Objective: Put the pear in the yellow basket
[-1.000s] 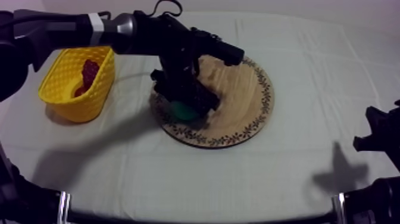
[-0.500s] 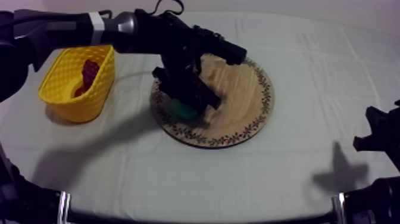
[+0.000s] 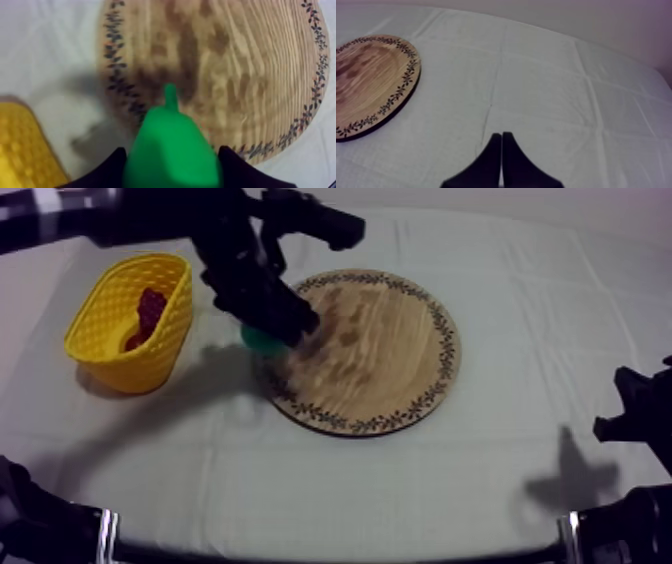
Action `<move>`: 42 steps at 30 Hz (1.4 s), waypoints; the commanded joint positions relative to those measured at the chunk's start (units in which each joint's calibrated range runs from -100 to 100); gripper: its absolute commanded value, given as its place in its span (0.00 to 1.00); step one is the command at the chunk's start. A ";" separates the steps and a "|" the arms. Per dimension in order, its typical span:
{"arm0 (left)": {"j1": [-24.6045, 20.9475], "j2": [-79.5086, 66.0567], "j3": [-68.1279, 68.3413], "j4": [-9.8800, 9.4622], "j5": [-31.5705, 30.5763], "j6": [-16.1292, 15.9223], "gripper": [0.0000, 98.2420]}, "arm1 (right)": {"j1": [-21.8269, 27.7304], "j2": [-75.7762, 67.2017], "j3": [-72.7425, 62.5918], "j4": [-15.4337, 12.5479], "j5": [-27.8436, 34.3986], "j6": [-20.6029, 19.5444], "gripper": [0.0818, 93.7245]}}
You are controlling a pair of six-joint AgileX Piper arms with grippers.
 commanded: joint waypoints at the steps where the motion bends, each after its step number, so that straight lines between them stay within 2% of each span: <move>1: -1.33 -8.12 4.48 -0.15 0.49 -0.95 0.55 | -0.03 0.01 0.05 -0.01 0.02 -0.01 0.00; 8: -6.92 -24.00 16.15 -1.66 1.41 -4.28 0.59 | -0.03 0.01 0.05 -0.01 0.02 -0.01 0.00; 15: -13.76 -30.30 17.22 -3.76 0.87 -5.25 0.59 | -0.03 0.01 0.05 -0.01 0.02 -0.01 0.00; 20: -16.95 -30.12 16.46 -5.38 -2.11 -3.72 0.58 | -0.03 0.01 0.05 -0.01 0.02 -0.01 0.00; 24: -18.40 -29.17 18.36 -7.81 -7.95 0.74 0.58 | -0.01 0.01 0.05 -0.01 0.02 -0.03 0.00; 27: -19.22 -28.27 20.48 -8.82 -11.20 2.06 0.56 | 0.00 0.01 0.05 -0.01 0.02 0.00 0.00; 38: -21.32 -24.71 24.45 -9.41 -13.62 0.81 0.51 | -0.03 0.01 0.05 -0.01 0.02 -0.01 0.00; 42: -21.98 -23.86 25.38 -9.05 -13.97 0.52 0.50 | -0.03 0.01 0.05 -0.01 0.02 -0.02 0.00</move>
